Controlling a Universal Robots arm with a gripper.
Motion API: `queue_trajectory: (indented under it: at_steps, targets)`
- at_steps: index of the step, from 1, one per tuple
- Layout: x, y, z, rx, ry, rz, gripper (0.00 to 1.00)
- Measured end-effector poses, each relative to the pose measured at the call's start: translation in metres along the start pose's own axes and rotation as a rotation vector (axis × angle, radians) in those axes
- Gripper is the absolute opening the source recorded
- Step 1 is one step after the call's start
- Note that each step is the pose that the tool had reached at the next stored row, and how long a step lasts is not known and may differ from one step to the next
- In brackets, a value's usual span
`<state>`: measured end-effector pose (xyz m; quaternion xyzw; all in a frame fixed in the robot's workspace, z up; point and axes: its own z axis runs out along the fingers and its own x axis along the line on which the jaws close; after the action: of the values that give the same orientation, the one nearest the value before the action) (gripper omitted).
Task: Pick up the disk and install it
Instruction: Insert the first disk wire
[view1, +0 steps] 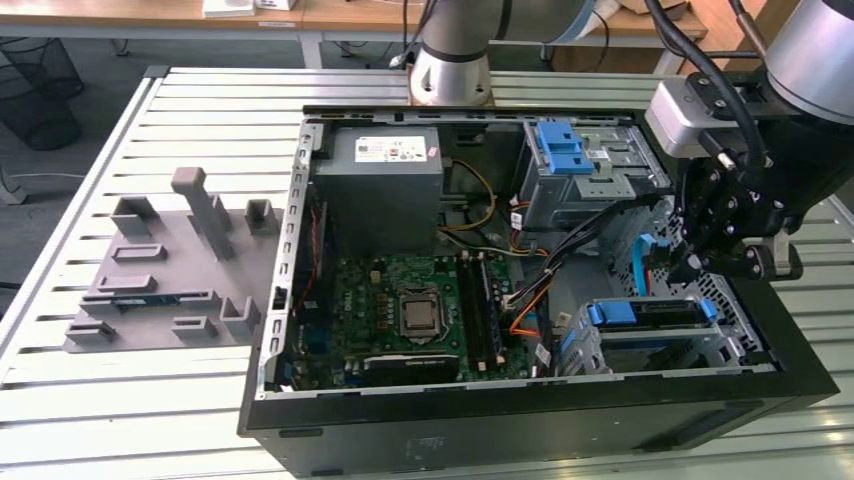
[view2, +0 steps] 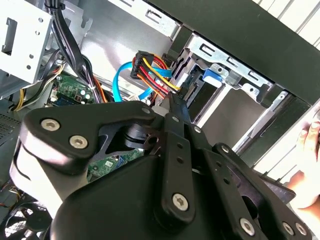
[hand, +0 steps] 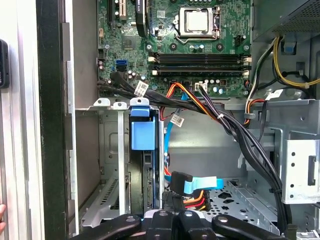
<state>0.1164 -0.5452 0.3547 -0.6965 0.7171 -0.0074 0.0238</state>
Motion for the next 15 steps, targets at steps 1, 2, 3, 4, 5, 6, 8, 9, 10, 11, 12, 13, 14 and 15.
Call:
queue_trajectory:
  at_steps: [1, 2, 3, 4, 5, 6, 8, 9, 10, 11, 12, 13, 14, 15]
  targets:
    - [0.0, 0.0, 0.0, 0.0, 0.0, 0.0, 0.11]
    - [0.0, 0.0, 0.0, 0.0, 0.0, 0.0, 0.11]
    - [0.0, 0.0, 0.0, 0.0, 0.0, 0.0, 0.11]
    - [0.0, 0.0, 0.0, 0.0, 0.0, 0.0, 0.11]
    - [0.0, 0.0, 0.0, 0.0, 0.0, 0.0, 0.11]
    - [0.0, 0.0, 0.0001, 0.0, 0.0, 0.0, 0.11]
    - [0.0, 0.0, 0.0, 0.0, 0.0, 0.0, 0.18]
    - [0.0, 0.0, 0.0, 0.0, 0.0, 0.0, 0.18]
    - [0.0, 0.0, 0.0001, 0.0, 0.0, 0.0, 0.18]
    - [0.0, 0.0, 0.0, 0.0, 0.0, 0.0, 0.19]
    - [0.0, 0.0, -0.0002, 0.0, 0.0, 0.0, 0.19]
    - [0.0, -0.0001, -0.0006, 0.0, -0.0002, 0.0, 0.25]
    - [0.0, -0.0001, -0.0009, 0.0, -0.0003, 0.0, 0.25]
    - [0.0, -0.0002, -0.0011, -0.0002, -0.0002, 0.0, 0.25]
